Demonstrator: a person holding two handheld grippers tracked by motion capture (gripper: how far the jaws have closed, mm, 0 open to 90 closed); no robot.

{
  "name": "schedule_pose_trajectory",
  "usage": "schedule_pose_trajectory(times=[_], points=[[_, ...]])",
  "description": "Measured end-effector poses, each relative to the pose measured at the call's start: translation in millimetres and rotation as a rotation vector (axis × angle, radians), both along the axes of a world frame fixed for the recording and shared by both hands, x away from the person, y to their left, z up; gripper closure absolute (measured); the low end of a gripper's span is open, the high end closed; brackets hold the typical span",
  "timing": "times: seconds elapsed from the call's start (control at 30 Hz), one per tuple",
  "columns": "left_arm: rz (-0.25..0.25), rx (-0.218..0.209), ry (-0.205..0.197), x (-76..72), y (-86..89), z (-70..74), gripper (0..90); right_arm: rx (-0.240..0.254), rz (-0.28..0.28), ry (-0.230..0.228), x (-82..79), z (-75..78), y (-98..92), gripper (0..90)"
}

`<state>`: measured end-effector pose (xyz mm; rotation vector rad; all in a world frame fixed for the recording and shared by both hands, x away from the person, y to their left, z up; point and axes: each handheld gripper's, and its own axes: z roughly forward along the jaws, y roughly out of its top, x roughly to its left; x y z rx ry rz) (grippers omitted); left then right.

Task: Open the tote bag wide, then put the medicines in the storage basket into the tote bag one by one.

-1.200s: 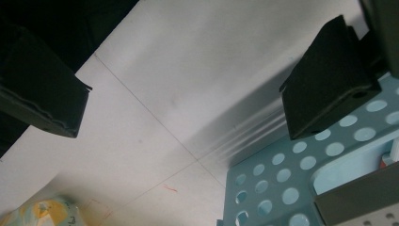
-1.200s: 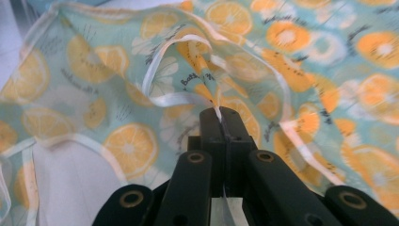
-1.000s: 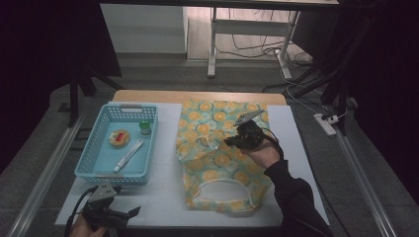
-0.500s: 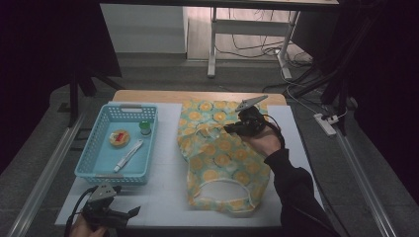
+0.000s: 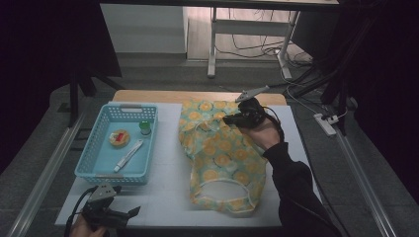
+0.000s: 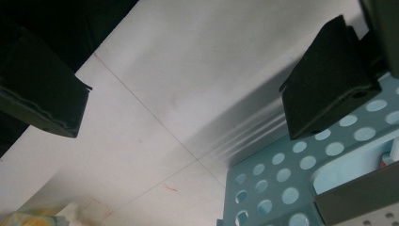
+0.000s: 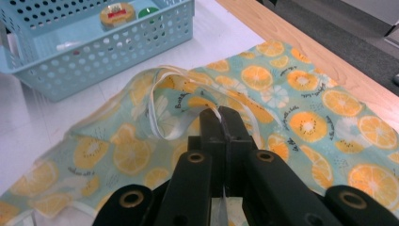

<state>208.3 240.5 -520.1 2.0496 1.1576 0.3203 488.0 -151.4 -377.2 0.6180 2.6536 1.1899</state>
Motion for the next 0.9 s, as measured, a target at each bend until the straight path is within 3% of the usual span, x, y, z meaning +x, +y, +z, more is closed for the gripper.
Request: schedule_pose_trajectory(times=[0.8,0.9], points=[[0.006,-0.001,-0.002,-0.7,0.4,0.4,1.2,0.030,-0.015,-0.027,13.4,11.7,10.5,90.0],[0.016,-0.019,0.002,-0.1,2.7,0.1,0.9,0.033,-0.010,-0.025,12.8,10.7,11.3,90.0]])
